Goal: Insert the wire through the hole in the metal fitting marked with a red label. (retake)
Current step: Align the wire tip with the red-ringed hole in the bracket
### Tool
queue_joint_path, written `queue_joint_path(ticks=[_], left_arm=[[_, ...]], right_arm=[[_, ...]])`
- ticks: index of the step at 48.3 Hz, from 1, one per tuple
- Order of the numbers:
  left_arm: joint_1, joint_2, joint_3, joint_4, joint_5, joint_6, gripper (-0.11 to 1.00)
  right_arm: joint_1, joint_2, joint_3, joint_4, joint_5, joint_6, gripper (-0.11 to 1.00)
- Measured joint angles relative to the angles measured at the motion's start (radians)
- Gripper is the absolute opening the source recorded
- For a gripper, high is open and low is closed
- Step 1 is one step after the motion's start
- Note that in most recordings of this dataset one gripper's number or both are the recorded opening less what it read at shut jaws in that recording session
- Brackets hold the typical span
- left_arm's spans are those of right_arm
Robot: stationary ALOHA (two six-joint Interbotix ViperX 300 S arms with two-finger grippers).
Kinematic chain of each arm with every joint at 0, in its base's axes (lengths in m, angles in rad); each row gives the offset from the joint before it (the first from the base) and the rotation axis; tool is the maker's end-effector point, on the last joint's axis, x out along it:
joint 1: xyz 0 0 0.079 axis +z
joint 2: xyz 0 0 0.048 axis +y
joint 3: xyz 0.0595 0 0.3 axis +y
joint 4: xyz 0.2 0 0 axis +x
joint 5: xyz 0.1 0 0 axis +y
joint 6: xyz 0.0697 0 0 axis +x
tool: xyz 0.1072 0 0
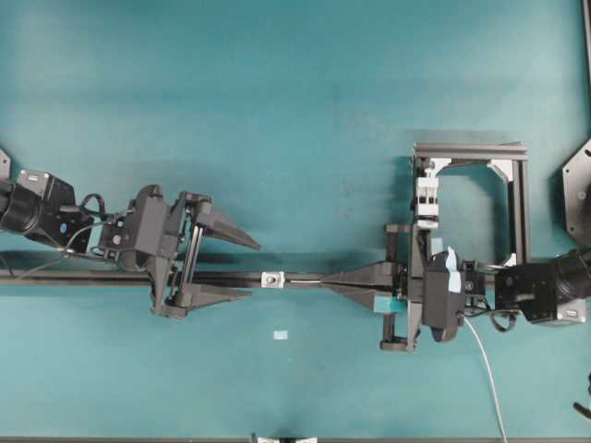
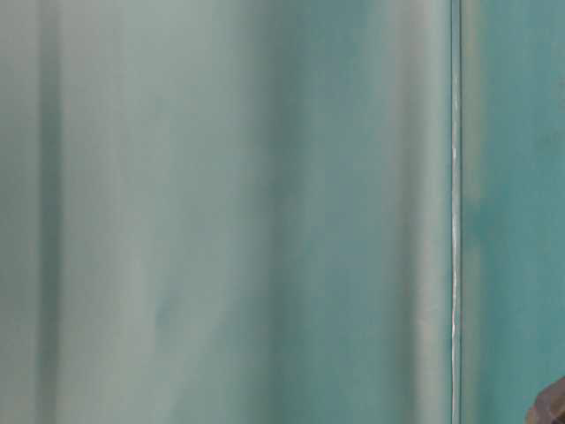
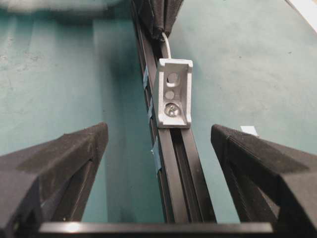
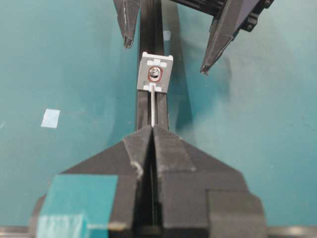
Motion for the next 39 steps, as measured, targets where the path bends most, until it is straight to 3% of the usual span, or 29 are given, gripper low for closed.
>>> queue_joint_path(ticks=[39], left_arm=[[0.0,0.0,-0.002,0.0,0.0,0.0,0.61]], right_arm=[[-0.008,0.023,-0.032,0.0,-0.006,-0.008,0.03]])
